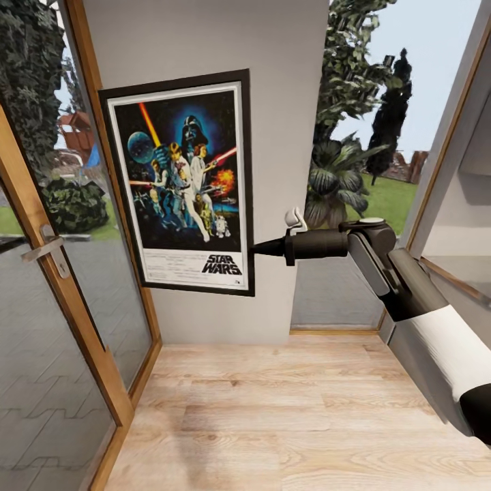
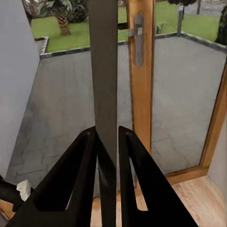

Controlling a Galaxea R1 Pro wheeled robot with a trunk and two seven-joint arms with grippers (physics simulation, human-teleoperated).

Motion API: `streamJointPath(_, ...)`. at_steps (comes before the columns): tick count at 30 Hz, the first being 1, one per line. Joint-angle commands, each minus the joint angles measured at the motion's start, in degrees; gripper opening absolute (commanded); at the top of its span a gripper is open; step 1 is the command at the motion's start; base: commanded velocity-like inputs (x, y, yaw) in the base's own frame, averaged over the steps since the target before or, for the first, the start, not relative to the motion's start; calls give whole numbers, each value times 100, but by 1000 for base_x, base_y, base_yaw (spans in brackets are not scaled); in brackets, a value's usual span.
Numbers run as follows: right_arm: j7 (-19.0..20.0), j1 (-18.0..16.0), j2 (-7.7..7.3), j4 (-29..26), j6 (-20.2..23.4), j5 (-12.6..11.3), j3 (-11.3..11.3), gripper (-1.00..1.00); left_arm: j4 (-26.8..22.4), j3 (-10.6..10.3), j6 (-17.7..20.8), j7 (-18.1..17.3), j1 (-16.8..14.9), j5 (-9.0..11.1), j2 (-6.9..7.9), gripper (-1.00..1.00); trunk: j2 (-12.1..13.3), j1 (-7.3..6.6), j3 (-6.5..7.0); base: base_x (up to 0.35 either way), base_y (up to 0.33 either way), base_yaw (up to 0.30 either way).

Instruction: Pick up the poster from the kitchen countertop and hang it on one of the wall nails in the kitchen.

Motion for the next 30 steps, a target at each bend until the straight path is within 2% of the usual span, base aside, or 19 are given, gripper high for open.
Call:
streamJointPath(1, 12, -6, -3, -6, 39, -39, 9, -100, -3, 6, 1, -27, -1, 23, 0, 100, -12, 4, -12, 0, 0, 0)
streamJointPath(9, 150, -13, -3, -17, 39, -29, 9, -100, -3, 2, 1, -27, -1, 22, 0, 100, -12, 4, -12, 0, 0, 0)
streamJointPath(30, 136, -14, 4, -87, 30, -21, -20, -100, -3, 0, 5, -27, -1, 21, 0, 100, -12, 4, -12, 0, 0, 0)
